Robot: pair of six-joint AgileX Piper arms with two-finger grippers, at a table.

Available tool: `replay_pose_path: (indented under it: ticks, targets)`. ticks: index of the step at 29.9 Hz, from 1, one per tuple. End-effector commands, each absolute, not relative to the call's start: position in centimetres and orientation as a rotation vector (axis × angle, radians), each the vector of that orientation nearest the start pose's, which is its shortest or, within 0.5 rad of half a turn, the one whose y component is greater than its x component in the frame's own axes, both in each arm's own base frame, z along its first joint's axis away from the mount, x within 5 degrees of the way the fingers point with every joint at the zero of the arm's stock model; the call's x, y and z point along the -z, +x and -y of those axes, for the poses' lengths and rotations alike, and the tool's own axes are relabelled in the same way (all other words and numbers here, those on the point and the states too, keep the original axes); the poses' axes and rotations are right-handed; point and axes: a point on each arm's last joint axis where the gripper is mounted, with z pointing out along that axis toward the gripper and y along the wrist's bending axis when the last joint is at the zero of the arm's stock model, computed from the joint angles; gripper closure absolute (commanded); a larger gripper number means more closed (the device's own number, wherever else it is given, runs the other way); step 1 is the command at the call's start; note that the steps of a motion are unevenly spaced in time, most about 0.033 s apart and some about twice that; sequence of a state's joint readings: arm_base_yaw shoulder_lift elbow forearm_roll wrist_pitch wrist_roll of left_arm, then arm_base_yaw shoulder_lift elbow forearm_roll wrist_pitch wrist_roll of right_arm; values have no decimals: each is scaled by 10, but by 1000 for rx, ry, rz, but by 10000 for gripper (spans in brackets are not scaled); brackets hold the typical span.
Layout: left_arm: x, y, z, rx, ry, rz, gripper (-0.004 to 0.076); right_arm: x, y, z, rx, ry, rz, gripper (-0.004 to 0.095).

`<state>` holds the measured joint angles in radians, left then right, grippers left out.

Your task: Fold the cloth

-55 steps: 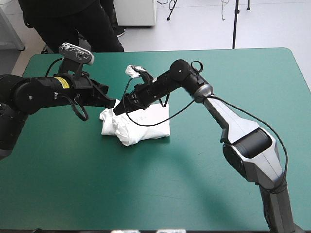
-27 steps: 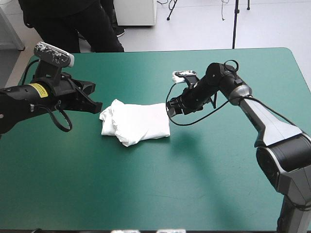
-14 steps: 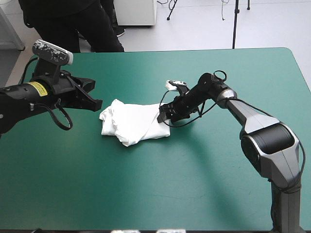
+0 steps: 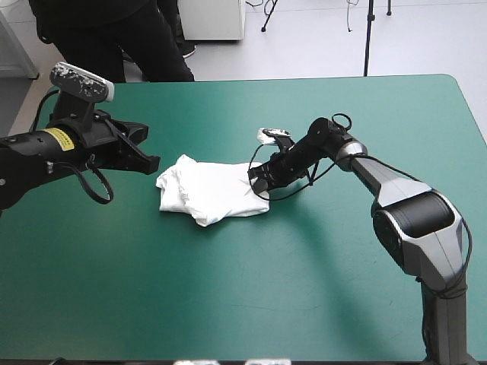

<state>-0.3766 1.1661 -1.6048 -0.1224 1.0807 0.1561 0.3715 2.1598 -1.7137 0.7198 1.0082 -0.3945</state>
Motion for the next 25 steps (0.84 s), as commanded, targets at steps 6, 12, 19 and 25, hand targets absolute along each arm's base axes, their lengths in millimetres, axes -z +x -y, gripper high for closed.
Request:
replay_pose_path:
  ticks: [6,12,19,25]
  targets:
    - [-511,179,82,308,531,-1974,733,-266,404,-120,-260,-589,-2796,912]
    - [-511,179,82,308,531,-1974,733,-287,380,-25,-97,-305,-2870,920]
    - [-512,181,83,310,526,-1958,733,-291,326,61,82,-17,-2933,921]
    - [-512,182,83,310,525,-1958,733,-293,273,113,136,263,-2878,921]
